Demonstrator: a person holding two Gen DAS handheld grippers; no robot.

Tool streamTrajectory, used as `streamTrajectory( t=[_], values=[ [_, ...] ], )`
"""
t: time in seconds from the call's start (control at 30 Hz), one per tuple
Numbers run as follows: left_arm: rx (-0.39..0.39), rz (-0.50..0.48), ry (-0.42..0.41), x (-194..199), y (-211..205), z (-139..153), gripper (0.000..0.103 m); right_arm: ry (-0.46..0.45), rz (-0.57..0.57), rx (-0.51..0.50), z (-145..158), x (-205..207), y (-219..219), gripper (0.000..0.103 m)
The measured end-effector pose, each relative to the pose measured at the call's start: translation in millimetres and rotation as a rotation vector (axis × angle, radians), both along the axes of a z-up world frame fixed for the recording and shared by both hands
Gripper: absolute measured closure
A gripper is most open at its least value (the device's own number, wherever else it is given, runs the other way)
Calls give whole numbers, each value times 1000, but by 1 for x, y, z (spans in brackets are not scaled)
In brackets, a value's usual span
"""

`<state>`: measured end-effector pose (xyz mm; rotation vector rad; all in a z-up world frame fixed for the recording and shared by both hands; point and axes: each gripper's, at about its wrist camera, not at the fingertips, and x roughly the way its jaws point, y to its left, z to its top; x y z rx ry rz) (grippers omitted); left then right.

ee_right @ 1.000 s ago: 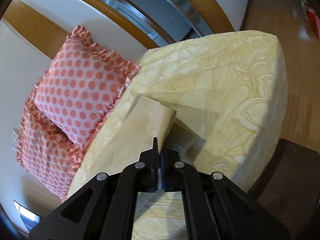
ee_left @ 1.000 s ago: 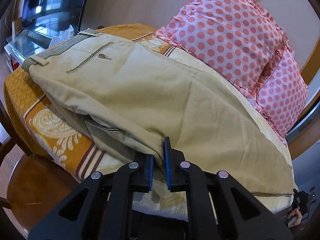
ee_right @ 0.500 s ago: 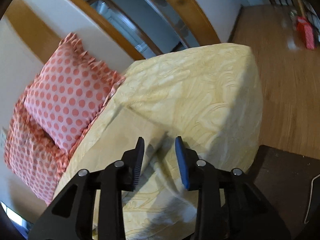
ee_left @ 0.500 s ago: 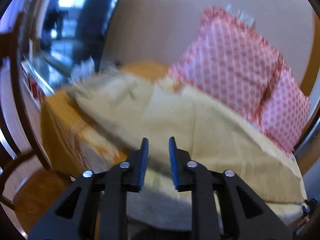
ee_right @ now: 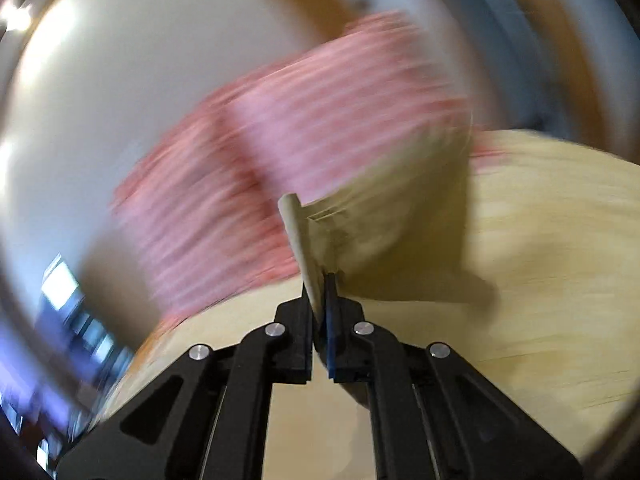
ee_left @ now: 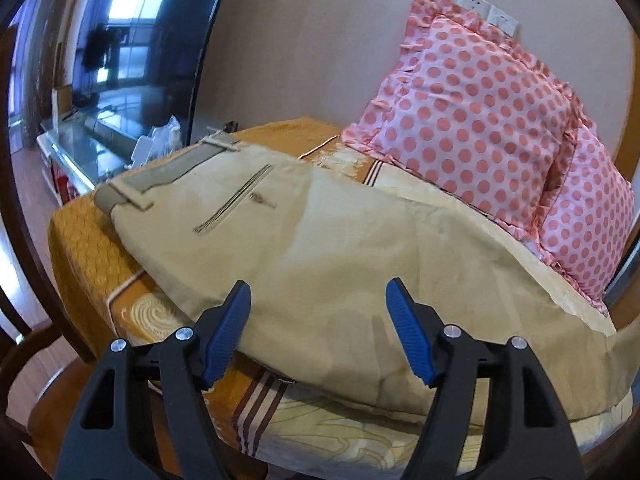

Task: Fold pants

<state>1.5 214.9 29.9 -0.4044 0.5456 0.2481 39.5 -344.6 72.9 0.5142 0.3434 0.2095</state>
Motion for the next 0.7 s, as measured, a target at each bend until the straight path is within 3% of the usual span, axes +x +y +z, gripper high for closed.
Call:
streamTrajectory(
  t=[0.13, 0.3, 0.4, 0.47, 0.6, 0.7],
  values=[
    [-66, 38, -33, -17, 10, 2, 32, 88, 402, -130, -24, 34, 141, 98],
    [-129, 102, -28, -34, 35, 3, 32, 184, 574, -218, -62, 41, 221, 98],
    [-174, 120, -24, -35, 49, 0, 32, 212, 658, -331, -71, 34, 247, 69],
    [-224, 118, -24, -33, 58, -4, 32, 173, 701, -362, -74, 22, 254, 38],
    [-316, 129, -40, -27, 71, -10, 32, 152, 712, -355, -80, 16, 255, 32],
    [-323, 161, -61, -22, 79, -8, 32, 147, 721, -349, -79, 18, 253, 29]
  ],
)
